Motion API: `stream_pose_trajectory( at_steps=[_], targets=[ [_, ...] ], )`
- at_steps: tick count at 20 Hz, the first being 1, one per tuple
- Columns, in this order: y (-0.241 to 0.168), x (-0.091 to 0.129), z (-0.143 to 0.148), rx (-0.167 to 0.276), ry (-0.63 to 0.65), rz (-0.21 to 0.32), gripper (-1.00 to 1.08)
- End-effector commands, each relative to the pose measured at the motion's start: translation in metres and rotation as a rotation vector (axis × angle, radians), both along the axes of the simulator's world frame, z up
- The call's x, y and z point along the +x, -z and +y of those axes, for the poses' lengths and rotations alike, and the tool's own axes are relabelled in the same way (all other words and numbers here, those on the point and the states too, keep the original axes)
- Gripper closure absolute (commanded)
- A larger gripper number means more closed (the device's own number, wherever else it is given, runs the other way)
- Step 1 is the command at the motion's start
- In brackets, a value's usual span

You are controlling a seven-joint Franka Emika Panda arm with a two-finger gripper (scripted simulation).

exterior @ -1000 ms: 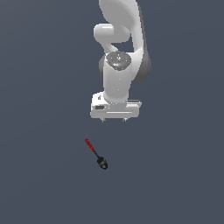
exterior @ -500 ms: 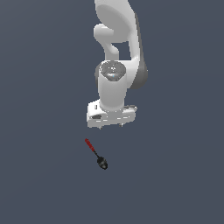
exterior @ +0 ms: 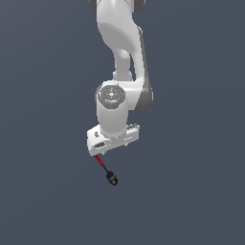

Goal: Pick up the object and move it to a goal position.

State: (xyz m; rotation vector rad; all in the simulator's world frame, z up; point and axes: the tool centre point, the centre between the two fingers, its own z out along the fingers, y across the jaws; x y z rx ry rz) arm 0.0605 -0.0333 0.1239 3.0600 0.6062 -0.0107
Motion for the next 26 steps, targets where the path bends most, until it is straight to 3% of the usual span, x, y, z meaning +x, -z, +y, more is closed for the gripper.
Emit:
stream_pose_trajectory(
  at_steps=[1, 14, 26],
  targets=[
    [0.009, 0.008, -0.008, 0.003, -0.057, 0.001, -0.92],
    [0.051, 0.036, -0.047, 0.018, -0.296, 0.003, -0.92],
    [0.063, 0.042, -0.059, 0.023, -0.357, 0.002, -0.92]
  ],
)
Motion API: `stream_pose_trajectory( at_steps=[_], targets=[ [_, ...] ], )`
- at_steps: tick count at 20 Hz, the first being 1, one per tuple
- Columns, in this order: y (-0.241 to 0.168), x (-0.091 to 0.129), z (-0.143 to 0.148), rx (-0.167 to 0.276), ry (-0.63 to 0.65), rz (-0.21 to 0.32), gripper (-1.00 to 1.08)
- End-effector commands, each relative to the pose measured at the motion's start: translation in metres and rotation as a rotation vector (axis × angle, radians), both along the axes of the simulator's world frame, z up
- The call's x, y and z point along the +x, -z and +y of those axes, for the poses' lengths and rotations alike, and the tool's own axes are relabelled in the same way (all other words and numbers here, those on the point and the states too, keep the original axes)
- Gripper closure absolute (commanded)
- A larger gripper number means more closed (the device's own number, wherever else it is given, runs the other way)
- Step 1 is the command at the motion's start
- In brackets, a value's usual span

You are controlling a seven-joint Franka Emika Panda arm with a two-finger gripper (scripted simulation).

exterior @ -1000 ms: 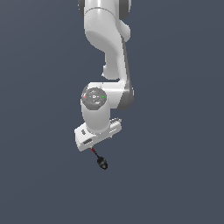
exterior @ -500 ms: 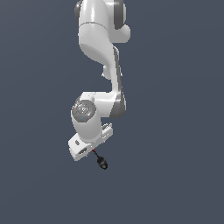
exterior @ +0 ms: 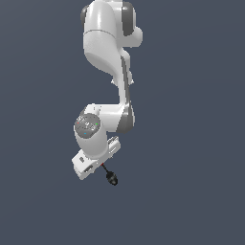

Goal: Pick up the object and move it to a goal position.

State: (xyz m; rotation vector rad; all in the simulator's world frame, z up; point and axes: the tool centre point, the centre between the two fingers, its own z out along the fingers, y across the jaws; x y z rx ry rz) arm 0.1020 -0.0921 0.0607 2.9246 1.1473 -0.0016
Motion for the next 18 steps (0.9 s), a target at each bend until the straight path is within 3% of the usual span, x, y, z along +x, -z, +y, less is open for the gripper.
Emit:
stream_pose_trajectory(
  at_steps=[1, 12, 18],
  targets=[
    [0.000, 0.000, 0.000, 0.000, 0.000, 0.000, -0.92],
    [0.045, -0.001, 0.000, 0.000, -0.004, -0.001, -0.92],
    [0.050, 0.001, 0.000, 0.000, -0.005, -0.001, -0.92]
  ],
)
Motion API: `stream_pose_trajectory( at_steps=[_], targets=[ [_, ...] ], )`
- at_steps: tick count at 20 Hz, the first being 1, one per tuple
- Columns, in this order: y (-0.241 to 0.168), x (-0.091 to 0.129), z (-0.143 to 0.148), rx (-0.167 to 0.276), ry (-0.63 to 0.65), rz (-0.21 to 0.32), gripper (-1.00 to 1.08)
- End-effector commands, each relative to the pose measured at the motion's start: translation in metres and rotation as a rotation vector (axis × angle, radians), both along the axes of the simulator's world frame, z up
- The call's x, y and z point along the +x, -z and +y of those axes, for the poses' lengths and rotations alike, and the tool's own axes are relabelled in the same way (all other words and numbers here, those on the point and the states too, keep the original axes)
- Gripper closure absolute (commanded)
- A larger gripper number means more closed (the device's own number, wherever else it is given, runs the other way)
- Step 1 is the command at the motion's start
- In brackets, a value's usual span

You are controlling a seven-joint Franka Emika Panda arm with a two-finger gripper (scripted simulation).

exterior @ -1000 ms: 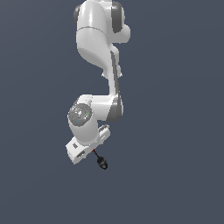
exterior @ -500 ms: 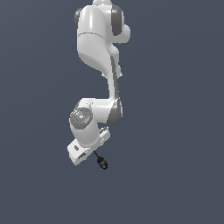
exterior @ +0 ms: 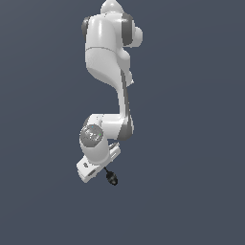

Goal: Pick up the object and move it to a goal position.

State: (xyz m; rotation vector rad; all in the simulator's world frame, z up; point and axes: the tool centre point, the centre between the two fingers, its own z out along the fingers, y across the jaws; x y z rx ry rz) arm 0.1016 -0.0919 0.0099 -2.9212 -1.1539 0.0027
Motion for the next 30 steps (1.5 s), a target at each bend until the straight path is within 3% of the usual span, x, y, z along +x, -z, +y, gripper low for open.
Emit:
stream_pose_trajectory(
  at_steps=[1, 18, 24, 30],
  targets=[
    [-0.001, 0.001, 0.000, 0.000, 0.000, -0.002, 1.08],
    [-0.020, 0.007, 0.005, 0.020, 0.017, -0.027, 1.08],
    [-0.069, 0.021, 0.017, 0.069, 0.058, -0.089, 1.08],
    [-0.154, 0.038, 0.028, 0.151, 0.128, -0.192, 1.08]
  ],
)
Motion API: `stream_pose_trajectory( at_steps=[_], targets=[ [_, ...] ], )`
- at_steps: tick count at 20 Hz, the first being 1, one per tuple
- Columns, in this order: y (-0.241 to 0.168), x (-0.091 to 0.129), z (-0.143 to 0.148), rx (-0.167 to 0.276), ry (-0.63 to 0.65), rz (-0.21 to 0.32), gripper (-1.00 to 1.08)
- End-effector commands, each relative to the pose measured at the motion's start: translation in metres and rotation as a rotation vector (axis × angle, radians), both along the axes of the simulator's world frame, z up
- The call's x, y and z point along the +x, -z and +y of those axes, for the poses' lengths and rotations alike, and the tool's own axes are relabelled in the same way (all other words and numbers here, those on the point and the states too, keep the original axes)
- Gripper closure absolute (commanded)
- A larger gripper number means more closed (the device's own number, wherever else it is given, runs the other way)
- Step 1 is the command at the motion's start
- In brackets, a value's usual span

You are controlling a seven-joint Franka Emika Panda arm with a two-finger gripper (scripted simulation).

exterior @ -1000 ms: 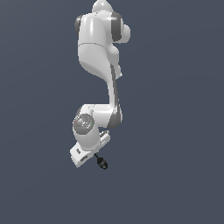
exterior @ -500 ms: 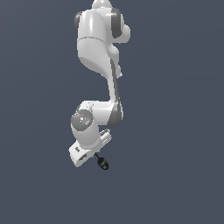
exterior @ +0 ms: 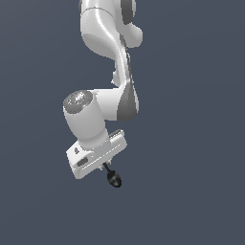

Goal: Pick up the object and move it to a goal position.

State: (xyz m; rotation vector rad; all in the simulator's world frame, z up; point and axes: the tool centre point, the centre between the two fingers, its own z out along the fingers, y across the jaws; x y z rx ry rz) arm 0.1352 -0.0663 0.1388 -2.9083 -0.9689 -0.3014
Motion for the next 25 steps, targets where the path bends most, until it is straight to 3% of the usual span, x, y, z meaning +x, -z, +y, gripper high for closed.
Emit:
stream_pose_trajectory(
  at_steps=[1, 8, 13, 19, 25],
  targets=[
    [-0.042, 0.007, 0.003, 0.039, 0.034, -0.052, 1.08],
    [-0.165, 0.014, 0.002, 0.155, 0.136, -0.199, 1.08],
    [-0.229, 0.010, -0.006, 0.218, 0.192, -0.277, 1.08],
    [-0.275, 0.004, -0.016, 0.263, 0.234, -0.334, 1.08],
    [-0.289, 0.001, -0.019, 0.277, 0.247, -0.351, 1.08]
  ],
)
